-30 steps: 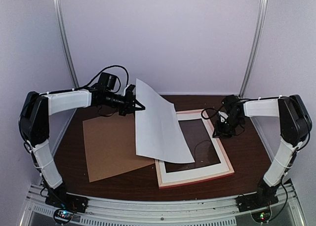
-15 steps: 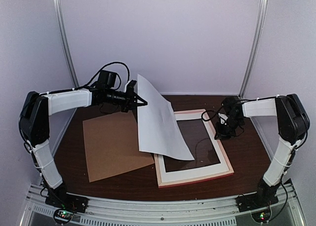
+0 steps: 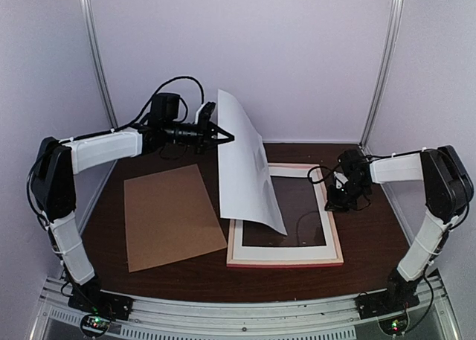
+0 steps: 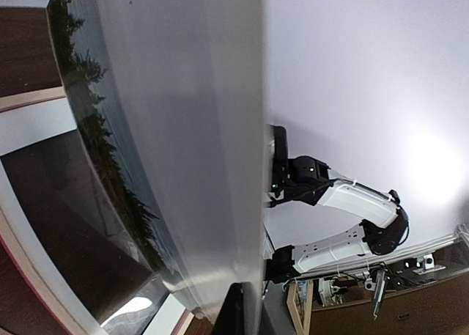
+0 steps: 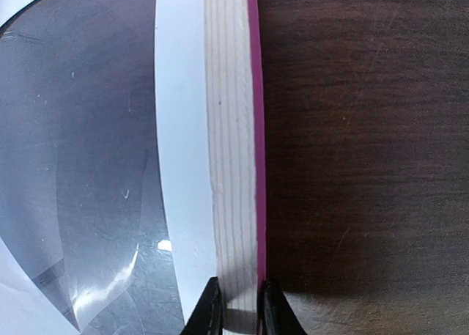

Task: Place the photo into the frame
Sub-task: Adjust the frame body at the center of the board, then place the photo on the mat board.

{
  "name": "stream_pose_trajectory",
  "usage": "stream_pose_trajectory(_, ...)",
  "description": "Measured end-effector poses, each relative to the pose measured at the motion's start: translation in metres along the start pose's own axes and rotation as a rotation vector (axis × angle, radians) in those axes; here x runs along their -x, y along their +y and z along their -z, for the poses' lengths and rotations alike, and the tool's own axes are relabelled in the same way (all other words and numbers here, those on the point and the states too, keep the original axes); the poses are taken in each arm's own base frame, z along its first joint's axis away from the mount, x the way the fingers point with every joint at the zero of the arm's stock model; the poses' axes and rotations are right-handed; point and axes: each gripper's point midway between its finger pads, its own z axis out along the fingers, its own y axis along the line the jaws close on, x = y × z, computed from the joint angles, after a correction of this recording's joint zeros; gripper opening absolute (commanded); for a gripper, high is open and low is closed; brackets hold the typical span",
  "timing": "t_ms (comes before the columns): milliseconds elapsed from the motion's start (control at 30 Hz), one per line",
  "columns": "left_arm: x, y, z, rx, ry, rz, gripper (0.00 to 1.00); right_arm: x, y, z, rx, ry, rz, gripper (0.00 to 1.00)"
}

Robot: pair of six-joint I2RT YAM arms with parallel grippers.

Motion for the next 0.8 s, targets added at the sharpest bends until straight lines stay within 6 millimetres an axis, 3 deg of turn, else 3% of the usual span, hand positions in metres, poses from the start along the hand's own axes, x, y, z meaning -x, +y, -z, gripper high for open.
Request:
stream_pose_trajectory(133,0.002,-0.028,-0.015,-0.071,0.017,-0.044,0.00,-0.005,-0.002,0.002,0.005,0.008,-0.028,0.41)
stream_pose_trajectory(233,0.001,-0.050,-0.030,-0.131,0.042,-0.071,0.00,-0.006,-0.004,0.007,0.008,0.016,-0.041,0.49)
stream_pose_trajectory(400,-0.009,-0.084,-0.055,-0.223,0.093,-0.103,0.00,0.009,-0.010,0.030,0.015,-0.021,-0.072,0.54)
stream_pose_trajectory(500,-0.014,-0.105,-0.068,-0.285,0.118,-0.115,0.00,0.033,-0.020,0.058,0.017,-0.096,-0.094,0.55)
stream_pose_trajectory(633,-0.017,-0.132,-0.081,-0.394,0.131,-0.107,0.00,0.060,-0.046,0.099,0.003,-0.208,-0.144,0.55)
stream_pose_trajectory(733,-0.016,-0.147,-0.088,-0.494,0.134,-0.080,0.00,0.066,-0.069,0.119,-0.021,-0.256,-0.186,0.55)
stream_pose_trajectory(800,-0.016,-0.148,-0.092,-0.537,0.140,-0.045,0.00,0.067,-0.082,0.129,-0.038,-0.270,-0.214,0.55)
